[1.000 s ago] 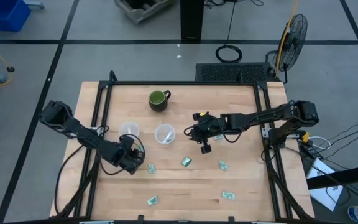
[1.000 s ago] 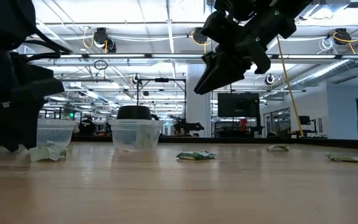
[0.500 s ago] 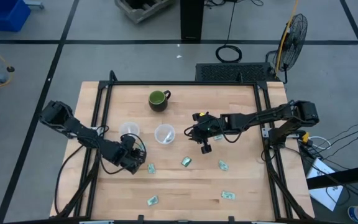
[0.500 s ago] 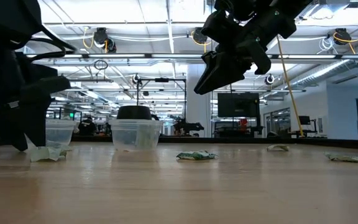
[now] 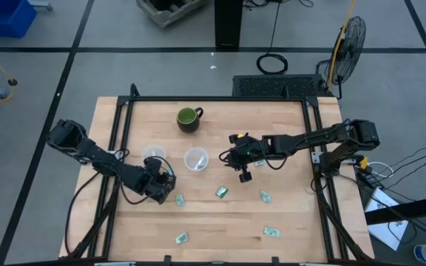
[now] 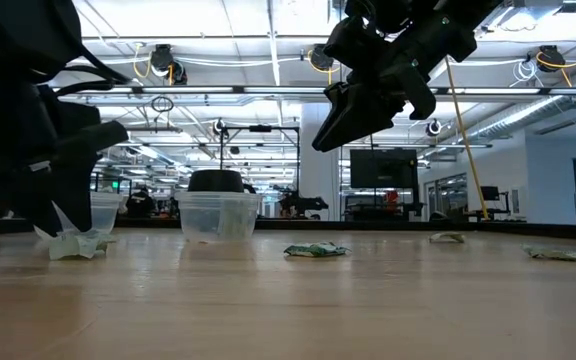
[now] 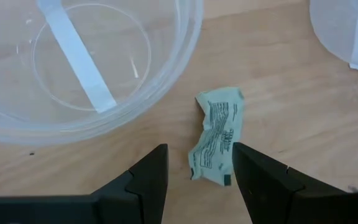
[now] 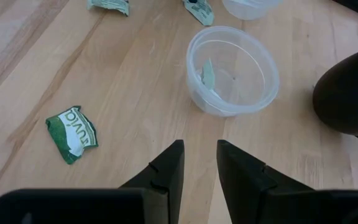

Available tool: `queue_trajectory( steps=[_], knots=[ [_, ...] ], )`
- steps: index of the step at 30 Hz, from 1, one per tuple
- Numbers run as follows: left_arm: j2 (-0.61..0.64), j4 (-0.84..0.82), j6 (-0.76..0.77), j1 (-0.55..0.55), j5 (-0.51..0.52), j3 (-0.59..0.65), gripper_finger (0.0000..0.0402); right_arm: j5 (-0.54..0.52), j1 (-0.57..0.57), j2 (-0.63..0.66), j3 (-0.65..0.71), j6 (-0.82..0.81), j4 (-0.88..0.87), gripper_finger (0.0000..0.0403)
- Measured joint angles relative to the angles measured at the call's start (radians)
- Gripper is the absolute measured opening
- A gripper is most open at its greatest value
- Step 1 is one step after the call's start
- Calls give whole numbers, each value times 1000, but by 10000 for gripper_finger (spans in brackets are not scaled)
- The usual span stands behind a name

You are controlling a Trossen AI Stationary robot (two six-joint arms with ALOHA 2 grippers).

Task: Pick and place Stevia / Truvia into bins
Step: Put the stevia pocket in the left plastic container

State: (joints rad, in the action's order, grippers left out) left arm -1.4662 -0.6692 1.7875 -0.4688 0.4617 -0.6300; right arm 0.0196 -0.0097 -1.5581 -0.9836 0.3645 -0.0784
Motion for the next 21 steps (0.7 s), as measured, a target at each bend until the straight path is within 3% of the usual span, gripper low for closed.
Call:
queue_trajectory(
  steps=[4, 17, 21],
  knots=[
    [0, 1, -21, 9, -13, 0, 164, 0, 0, 0, 0, 0, 0, 91],
    [0, 16, -11, 10, -44, 0, 9, 0, 0, 0, 0, 0, 0, 91],
    [0, 21, -27, 10, -44, 0, 10, 0, 0, 0, 0, 0, 0, 91]
  ],
)
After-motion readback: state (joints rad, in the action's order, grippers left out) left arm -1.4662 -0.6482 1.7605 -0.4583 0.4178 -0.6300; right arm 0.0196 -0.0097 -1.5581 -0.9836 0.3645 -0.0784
